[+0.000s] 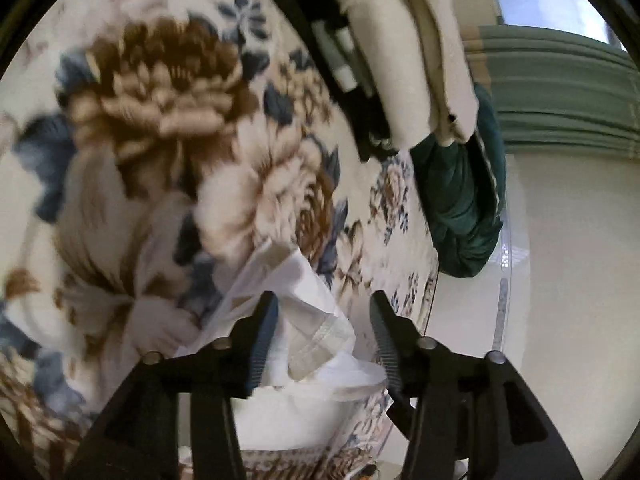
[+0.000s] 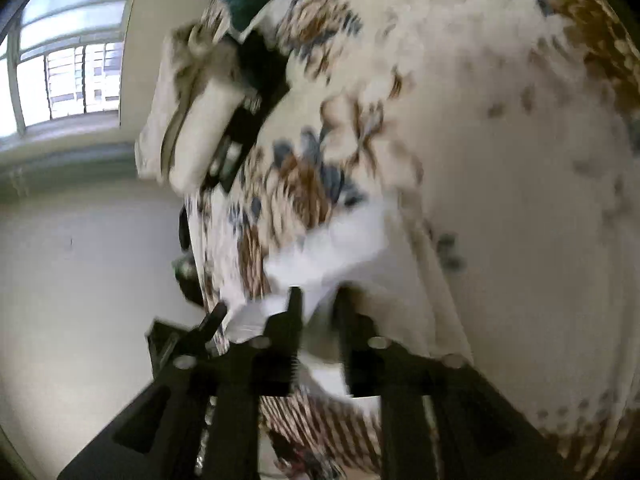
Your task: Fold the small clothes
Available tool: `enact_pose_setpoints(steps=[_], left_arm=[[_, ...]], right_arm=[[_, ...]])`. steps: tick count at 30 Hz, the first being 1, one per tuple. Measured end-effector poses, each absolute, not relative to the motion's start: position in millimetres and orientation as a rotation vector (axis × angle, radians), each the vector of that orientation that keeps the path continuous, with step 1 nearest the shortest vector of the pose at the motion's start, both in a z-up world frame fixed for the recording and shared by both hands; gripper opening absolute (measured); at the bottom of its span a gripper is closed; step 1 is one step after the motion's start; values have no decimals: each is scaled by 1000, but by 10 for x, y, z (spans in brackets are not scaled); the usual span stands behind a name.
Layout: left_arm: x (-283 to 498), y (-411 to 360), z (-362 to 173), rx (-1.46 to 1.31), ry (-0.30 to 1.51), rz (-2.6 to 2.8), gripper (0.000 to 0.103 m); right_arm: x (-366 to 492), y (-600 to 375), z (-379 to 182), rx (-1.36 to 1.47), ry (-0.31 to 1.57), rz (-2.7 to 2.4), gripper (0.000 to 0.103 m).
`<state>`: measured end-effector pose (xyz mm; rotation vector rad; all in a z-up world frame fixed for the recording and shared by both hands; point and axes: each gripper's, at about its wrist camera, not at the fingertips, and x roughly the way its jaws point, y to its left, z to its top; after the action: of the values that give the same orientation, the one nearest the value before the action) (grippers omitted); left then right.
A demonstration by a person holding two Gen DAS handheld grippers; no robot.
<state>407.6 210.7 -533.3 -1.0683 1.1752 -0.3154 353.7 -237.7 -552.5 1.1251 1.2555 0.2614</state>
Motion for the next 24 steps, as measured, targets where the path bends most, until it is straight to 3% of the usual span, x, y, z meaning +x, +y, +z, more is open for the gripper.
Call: enact_pose_setpoints(steps=[1,2,5,8,14,20,24], left_arm=[[4044,2131,-5290,-1039,1170,-307,49],[4021,2126,-5243,-987,1171,-291,49],[3943,2068,-5193,-780,1217,-282,49],[3863,1828,-5325,-563,1397,-313,49],[4145,1388,-5573,-440,1492,-349,49],[4905,1533,-5393,-593,1310,-312,49],[4849,1719,-5267,-570,1283,-293,49]], right_arm=[[3552,-2397,-5514,1131,1241,255,51],[3542,-2447,-5490,1130,1229,250,54],[3432,-2522,-5418,1025,1239,216,54],[3350,-2388,-5487,872,1348,213,54],[3472,-1795,-5667,480,1581,257,53],[4092,-1874,-5640,550,1407,122,53],[4256,-2082,-5469,626,1312,79,53]])
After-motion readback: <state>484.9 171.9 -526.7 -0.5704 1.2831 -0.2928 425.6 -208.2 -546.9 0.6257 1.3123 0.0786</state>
